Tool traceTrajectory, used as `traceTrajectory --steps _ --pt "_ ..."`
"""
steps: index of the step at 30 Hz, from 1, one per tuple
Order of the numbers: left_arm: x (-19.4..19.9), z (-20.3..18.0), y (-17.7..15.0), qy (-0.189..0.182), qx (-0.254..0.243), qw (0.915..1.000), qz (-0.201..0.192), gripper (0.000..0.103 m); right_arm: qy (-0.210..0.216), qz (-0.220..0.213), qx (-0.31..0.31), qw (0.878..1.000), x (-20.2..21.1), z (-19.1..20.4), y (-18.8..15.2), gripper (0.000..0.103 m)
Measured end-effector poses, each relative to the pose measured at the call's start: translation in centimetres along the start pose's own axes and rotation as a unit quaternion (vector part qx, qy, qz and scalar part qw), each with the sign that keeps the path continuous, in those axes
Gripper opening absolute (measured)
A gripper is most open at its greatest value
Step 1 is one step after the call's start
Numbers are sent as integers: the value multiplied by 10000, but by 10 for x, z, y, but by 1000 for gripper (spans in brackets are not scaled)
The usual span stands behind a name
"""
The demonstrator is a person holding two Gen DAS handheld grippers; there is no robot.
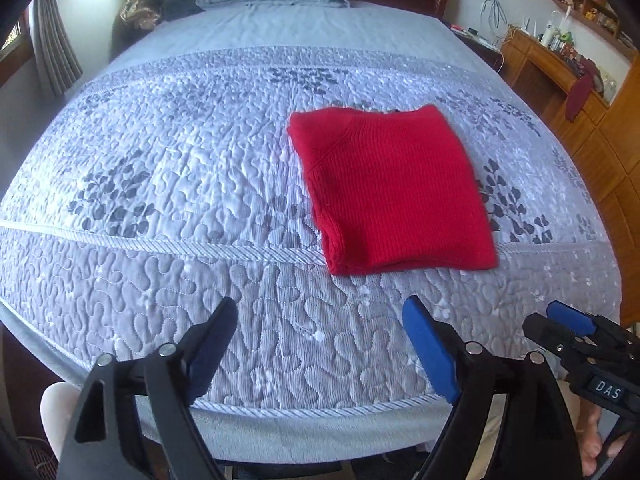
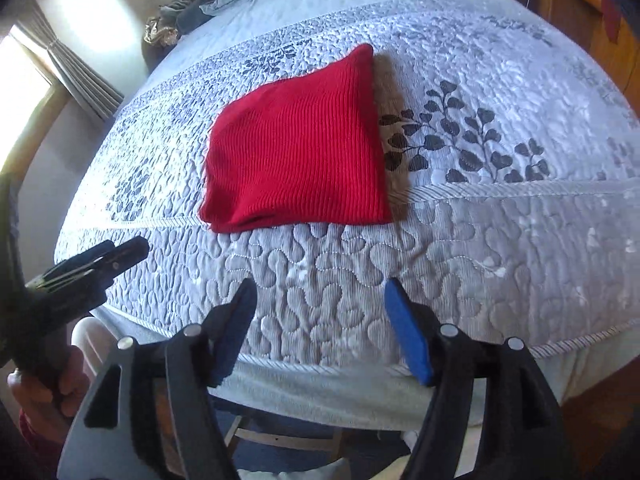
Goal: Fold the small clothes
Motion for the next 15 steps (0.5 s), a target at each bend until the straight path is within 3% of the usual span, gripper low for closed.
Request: traceTrajectory --steps 15 --pt "39 -3 -11 198 -222 9994 -169 89 -315 -8 68 9995 23 23 -5 79"
Point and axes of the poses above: each gripper's, at about its wrist camera, not at the fingertips, and x roughly against the way its jaws point, z to its left, y to its top, the point moved 6 cm from there along -x, roughly the way its jaws point, and after that the axes turned 2 degrees about -z, right-handed, at the moved point
